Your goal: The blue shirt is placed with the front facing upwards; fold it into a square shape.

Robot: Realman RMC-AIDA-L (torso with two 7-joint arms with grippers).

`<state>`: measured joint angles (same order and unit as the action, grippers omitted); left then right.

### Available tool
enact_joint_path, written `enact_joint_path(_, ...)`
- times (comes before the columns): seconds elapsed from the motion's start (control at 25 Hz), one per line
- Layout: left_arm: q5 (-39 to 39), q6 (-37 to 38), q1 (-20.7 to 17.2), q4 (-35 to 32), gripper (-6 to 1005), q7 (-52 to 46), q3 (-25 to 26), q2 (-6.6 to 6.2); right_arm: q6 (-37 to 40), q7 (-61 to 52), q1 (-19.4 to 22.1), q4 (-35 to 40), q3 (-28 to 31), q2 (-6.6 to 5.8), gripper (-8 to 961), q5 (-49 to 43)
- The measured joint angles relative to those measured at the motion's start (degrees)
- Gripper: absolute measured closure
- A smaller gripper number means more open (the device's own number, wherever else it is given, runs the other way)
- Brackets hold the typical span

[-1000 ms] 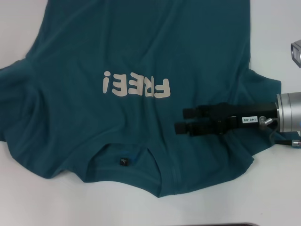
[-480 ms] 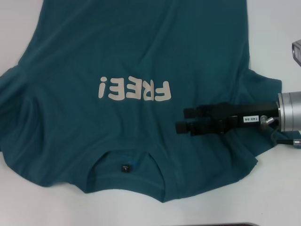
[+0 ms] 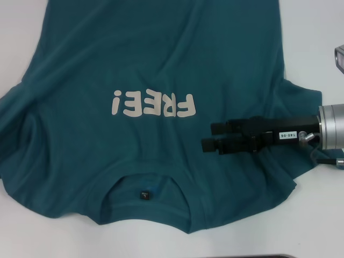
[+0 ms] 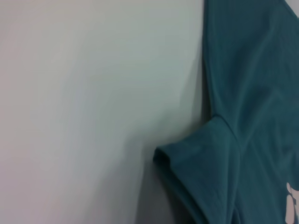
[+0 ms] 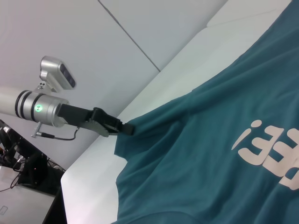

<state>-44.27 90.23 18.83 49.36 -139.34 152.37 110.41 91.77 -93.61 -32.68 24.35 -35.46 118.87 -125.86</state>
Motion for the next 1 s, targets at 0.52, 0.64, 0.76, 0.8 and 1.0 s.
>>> enact_joint_path(0.52,-0.5,0.1,5.4,0.0,972,-4.3,3.8,1.62,-0.4,0.0,-0.2,0.0,-0.2,0.04,64,0.0)
enact_joint_path(0.64,-0.3,1.4,7.2,-0.1,972,-5.7,3.3,2.17,-0.4,0.1,-0.1,0.0,-0.2,0.05,65,0.0)
enact_joint_path(0.76,-0.5,3.8,8.7,-0.1,971,-7.2,3.3,2.64,-0.5,0.4,0.1,0.0,0.0,0.06,66,0.0)
enact_joint_path(0.8,-0.5,4.7,9.3,-0.1,970,-7.7,3.3,2.77,-0.5,0.5,0.2,0.0,0.0,0.09,66,0.0)
enact_joint_path(1.0,-0.6,7.7,11.1,0.6,969,-9.8,3.3,3.52,-0.5,0.5,0.3,0.0,0.0,0.14,67,0.0)
